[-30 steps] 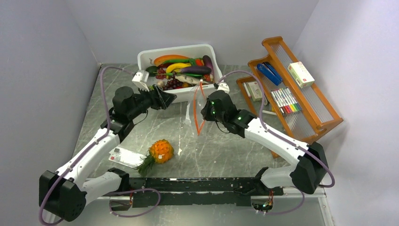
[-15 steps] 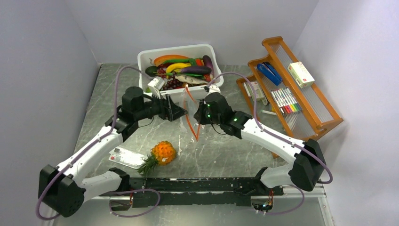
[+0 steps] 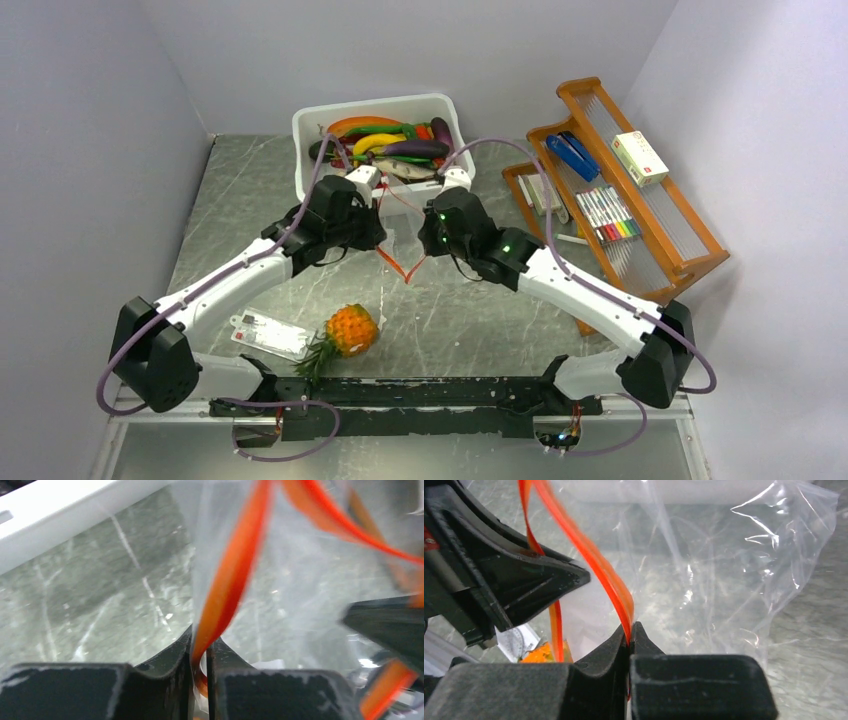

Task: Place the food in the zip-top bag and seal the zipper
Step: Open the zipper of the food storage bag.

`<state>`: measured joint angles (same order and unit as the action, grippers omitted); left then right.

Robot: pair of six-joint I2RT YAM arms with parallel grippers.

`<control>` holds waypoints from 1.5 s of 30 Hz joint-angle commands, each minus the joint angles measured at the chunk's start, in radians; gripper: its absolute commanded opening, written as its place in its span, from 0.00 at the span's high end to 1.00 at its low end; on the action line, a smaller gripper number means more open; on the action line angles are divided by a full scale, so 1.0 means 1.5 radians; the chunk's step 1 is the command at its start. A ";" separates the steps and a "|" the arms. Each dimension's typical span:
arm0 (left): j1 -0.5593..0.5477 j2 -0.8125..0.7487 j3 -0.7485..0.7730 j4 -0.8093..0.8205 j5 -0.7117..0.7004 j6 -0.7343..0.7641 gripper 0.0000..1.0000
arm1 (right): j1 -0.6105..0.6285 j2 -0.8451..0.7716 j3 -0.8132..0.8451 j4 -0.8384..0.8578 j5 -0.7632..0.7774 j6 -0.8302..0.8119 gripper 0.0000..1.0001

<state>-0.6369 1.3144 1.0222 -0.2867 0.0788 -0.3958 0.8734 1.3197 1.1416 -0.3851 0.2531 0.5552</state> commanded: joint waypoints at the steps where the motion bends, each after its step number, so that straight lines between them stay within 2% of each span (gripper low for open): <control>1: -0.002 0.006 0.022 -0.067 -0.100 0.040 0.93 | -0.011 -0.032 0.054 -0.091 0.088 -0.035 1.00; 5: 0.001 -0.007 0.013 -0.079 -0.154 0.049 0.93 | -0.063 -0.044 0.089 -0.159 0.133 -0.055 1.00; 8: 0.013 -0.012 0.010 -0.082 -0.159 0.048 0.93 | -0.084 -0.051 0.098 -0.177 0.136 -0.059 1.00; 10: 0.019 -0.014 0.008 -0.077 -0.142 0.040 0.91 | -0.086 -0.052 0.093 -0.174 0.124 -0.056 1.00; 13: 0.020 -0.019 -0.002 -0.037 -0.045 0.031 0.88 | -0.085 -0.055 0.063 -0.126 0.045 -0.054 1.00; 17: 0.020 -0.027 -0.012 0.012 0.076 0.036 0.77 | -0.085 -0.040 0.053 -0.109 0.010 -0.034 1.00; 23: 0.020 -0.071 -0.040 0.055 0.172 0.026 0.55 | -0.085 -0.013 0.059 -0.114 0.009 -0.032 1.00; 25: 0.020 -0.079 -0.045 0.063 0.196 0.026 0.48 | -0.085 -0.005 0.064 -0.116 0.006 -0.033 1.00; 28: 0.018 -0.090 -0.045 0.060 0.202 0.026 0.43 | -0.085 0.004 0.065 -0.116 0.005 -0.034 1.00; 30: 0.014 -0.101 -0.051 0.058 0.213 0.030 0.35 | -0.085 0.008 0.064 -0.112 0.006 -0.037 1.00; 33: 0.007 -0.115 -0.045 0.021 0.198 0.044 0.28 | -0.085 0.018 0.068 -0.120 0.014 -0.041 1.00; 38: -0.007 -0.111 -0.009 -0.131 0.143 0.056 0.04 | -0.085 0.019 0.069 -0.119 0.012 -0.046 1.00; 45: -0.048 -0.162 -0.022 -0.300 0.065 0.026 0.02 | -0.087 0.008 0.057 -0.115 0.015 -0.056 1.00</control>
<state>-0.6785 1.1221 0.9745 -0.5388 0.2577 -0.3332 0.7513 1.3518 1.2255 -0.5674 0.2699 0.4896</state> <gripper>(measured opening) 0.974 0.006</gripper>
